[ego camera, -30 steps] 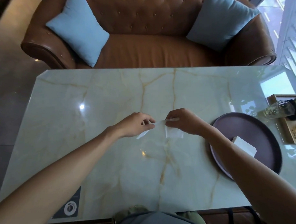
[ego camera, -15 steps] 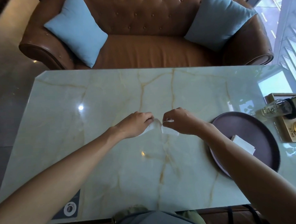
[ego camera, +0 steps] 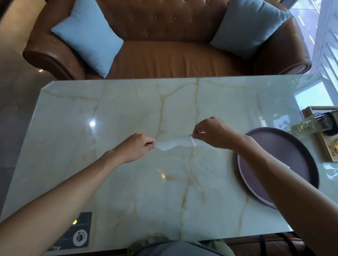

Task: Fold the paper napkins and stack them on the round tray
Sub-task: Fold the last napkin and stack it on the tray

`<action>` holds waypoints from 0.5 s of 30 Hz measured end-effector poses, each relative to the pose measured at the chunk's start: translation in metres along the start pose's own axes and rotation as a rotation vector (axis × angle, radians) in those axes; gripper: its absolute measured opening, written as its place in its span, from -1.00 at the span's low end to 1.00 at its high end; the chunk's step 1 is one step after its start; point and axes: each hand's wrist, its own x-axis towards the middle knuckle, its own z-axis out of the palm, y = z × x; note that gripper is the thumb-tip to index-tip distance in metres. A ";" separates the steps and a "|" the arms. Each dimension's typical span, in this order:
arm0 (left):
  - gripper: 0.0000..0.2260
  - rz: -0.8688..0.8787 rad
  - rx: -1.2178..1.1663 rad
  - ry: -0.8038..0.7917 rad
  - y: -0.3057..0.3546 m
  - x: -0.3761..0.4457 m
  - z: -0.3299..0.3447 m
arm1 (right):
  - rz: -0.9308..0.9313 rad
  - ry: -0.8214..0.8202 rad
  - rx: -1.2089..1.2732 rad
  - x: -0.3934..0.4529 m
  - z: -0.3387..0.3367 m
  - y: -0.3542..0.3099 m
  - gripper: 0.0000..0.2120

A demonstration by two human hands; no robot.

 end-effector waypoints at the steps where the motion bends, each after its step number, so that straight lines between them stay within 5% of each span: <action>1: -0.76 -0.002 0.026 -0.022 0.004 0.000 -0.002 | -0.023 -0.008 -0.012 -0.001 0.000 -0.003 -0.83; 3: -0.35 0.023 0.066 -0.050 0.020 0.002 -0.003 | -0.073 -0.020 -0.048 -0.002 0.000 -0.012 -0.83; 5: -0.21 0.099 0.087 -0.025 0.042 0.010 -0.001 | -0.114 -0.006 -0.091 -0.002 -0.001 -0.019 -0.83; 10: -0.78 0.200 0.047 0.112 0.070 0.034 0.016 | -0.119 0.027 -0.175 -0.006 -0.006 -0.024 -0.81; 15: -0.64 0.122 -0.195 0.038 0.077 0.032 0.018 | -0.082 0.085 -0.144 -0.015 -0.007 -0.014 -0.78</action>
